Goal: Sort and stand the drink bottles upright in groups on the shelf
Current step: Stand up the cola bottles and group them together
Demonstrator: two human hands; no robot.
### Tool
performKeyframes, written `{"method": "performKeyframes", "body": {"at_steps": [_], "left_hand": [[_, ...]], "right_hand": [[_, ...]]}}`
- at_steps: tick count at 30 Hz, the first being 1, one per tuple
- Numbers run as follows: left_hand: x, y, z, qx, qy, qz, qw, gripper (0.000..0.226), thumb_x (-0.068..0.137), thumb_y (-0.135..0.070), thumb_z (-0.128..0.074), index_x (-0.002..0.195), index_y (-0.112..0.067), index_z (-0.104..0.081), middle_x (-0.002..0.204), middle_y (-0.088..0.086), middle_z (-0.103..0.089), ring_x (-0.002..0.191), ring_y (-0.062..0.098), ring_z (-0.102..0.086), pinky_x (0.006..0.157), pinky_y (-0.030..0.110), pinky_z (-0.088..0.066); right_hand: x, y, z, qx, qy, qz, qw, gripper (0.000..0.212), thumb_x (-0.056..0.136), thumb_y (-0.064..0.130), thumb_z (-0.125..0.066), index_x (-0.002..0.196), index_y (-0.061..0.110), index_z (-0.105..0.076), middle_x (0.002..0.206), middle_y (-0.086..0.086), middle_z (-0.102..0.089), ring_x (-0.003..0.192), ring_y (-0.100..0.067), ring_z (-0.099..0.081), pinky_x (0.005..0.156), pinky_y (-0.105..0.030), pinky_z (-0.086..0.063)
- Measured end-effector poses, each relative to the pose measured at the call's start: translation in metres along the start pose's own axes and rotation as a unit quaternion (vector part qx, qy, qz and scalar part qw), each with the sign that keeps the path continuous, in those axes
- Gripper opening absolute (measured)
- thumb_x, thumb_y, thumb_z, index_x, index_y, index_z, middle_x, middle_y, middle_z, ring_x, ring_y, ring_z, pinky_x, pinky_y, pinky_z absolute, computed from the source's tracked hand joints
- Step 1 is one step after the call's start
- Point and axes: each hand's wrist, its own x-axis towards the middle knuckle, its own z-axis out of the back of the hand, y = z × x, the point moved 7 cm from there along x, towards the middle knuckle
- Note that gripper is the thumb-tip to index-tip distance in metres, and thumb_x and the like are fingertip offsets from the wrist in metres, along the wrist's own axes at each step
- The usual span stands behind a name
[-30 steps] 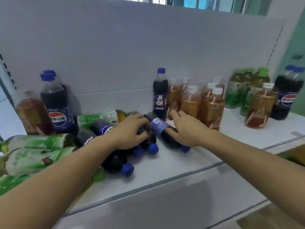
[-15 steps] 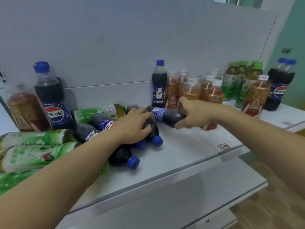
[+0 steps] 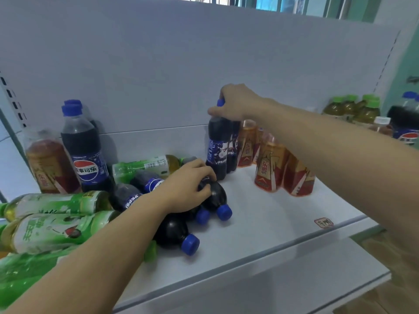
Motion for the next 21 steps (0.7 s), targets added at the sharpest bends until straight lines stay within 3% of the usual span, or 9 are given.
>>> {"method": "performKeyframes", "body": {"at_steps": [6,11,16,18,21], "left_hand": [[0.000,0.012,0.005,-0.004,-0.017,0.056,0.998,0.027,0.082,-0.035,-0.047,0.104,-0.028,-0.062,0.114,-0.005,-0.056,0.102,0.018,-0.058,0.091,0.044,-0.052],[-0.001,0.018,0.006,-0.023,-0.020,0.073,0.997,0.022,0.084,-0.032,-0.052,0.103,-0.028,-0.062,0.108,-0.006,-0.057,0.097,0.017,-0.059,0.090,0.044,-0.053],[0.002,0.015,0.021,-0.013,-0.079,0.090,0.993,0.016,0.086,-0.028,-0.055,0.098,-0.024,-0.065,0.092,-0.005,-0.057,0.088,0.021,-0.058,0.083,0.045,-0.052],[0.004,0.009,0.032,0.024,-0.106,0.094,0.990,0.013,0.086,-0.025,-0.056,0.094,-0.021,-0.065,0.089,-0.003,-0.057,0.087,0.026,-0.059,0.080,0.045,-0.051],[0.008,0.000,0.048,0.076,-0.110,0.109,0.985,0.013,0.089,-0.030,-0.055,0.092,-0.021,-0.063,0.090,-0.001,-0.064,0.087,0.028,-0.061,0.072,0.038,-0.047]], "right_hand": [[0.021,0.001,-0.020,0.016,-0.010,0.011,1.000,0.043,0.097,0.054,-0.054,0.110,0.013,-0.052,0.104,-0.009,-0.058,0.088,-0.026,-0.054,0.071,-0.034,-0.038],[0.013,-0.007,-0.022,0.044,-0.022,-0.007,0.999,0.057,0.095,0.060,-0.051,0.128,0.014,-0.047,0.104,-0.006,-0.056,0.088,-0.027,-0.056,0.072,-0.036,-0.041],[-0.037,-0.001,-0.007,0.040,-0.148,0.034,0.988,0.025,0.100,0.047,-0.043,0.106,0.023,-0.044,0.079,0.004,-0.054,0.072,-0.022,-0.053,0.054,-0.033,-0.030],[-0.060,0.004,-0.026,0.042,-0.104,0.048,0.993,0.017,0.102,0.039,-0.043,0.098,0.023,-0.047,0.082,0.001,-0.058,0.071,-0.019,-0.055,0.053,-0.032,-0.035],[-0.094,0.008,-0.069,0.066,0.024,0.037,0.997,0.021,0.101,0.041,-0.048,0.093,0.022,-0.050,0.088,-0.004,-0.065,0.075,-0.022,-0.061,0.062,-0.040,-0.049]]}}
